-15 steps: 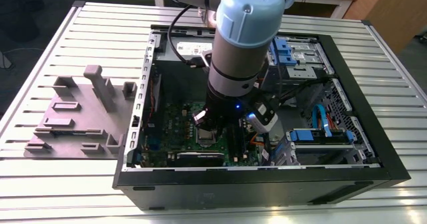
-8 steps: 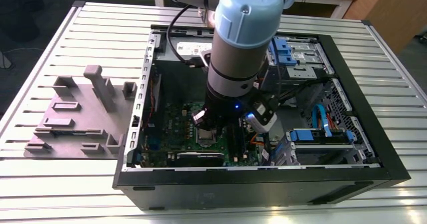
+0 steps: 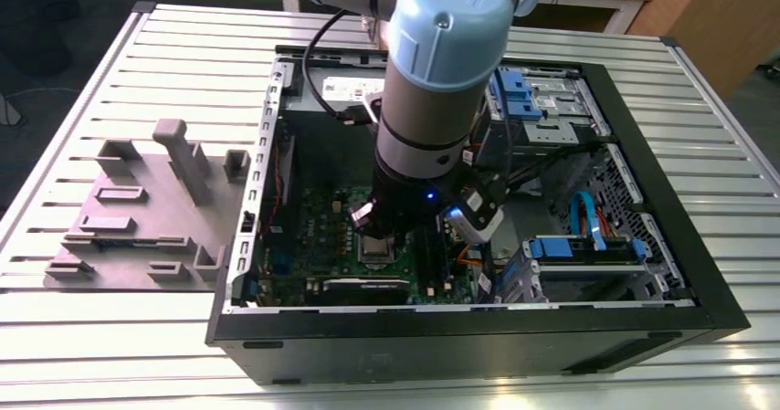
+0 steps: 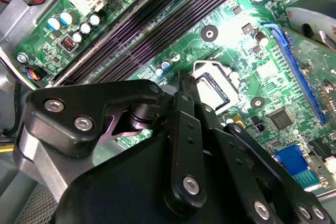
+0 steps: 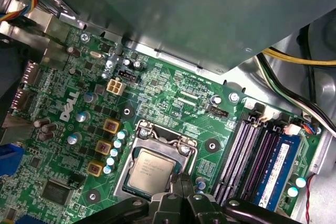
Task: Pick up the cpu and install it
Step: 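Install the first cpu locking lever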
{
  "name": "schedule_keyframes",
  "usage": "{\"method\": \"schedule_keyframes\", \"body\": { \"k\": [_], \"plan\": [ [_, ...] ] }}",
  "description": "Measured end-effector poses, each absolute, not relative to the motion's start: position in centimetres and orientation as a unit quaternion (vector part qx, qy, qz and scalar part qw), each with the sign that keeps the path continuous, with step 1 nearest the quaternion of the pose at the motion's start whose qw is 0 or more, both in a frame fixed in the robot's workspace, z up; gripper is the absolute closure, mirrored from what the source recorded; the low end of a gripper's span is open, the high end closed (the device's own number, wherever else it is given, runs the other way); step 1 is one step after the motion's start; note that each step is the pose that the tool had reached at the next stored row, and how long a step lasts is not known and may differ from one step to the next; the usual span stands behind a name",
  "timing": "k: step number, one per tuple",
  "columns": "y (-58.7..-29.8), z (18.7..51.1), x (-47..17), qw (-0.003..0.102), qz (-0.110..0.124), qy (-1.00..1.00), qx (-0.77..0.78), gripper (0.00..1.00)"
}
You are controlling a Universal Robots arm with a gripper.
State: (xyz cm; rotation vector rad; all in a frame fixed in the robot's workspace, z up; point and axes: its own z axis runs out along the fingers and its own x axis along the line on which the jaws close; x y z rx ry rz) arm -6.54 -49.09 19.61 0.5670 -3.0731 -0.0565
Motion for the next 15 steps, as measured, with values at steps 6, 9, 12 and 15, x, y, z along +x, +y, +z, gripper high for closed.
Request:
{"method": "schedule_keyframes", "body": {
  "k": [6,9,12,15],
  "plan": [
    [-49.09,19.5,-6.55,0.007,-0.018,-0.983,0.181,0.9],
    [-49.09,19.44,-6.55,0.007,-0.019,-0.983,0.181,0.9],
    [-49.09,19.26,-6.55,0.004,-0.019,-0.983,0.181,0.9],
    [-49.09,19.15,-6.55,0.001,-0.019,-0.983,0.182,0.9]
  ]
}}
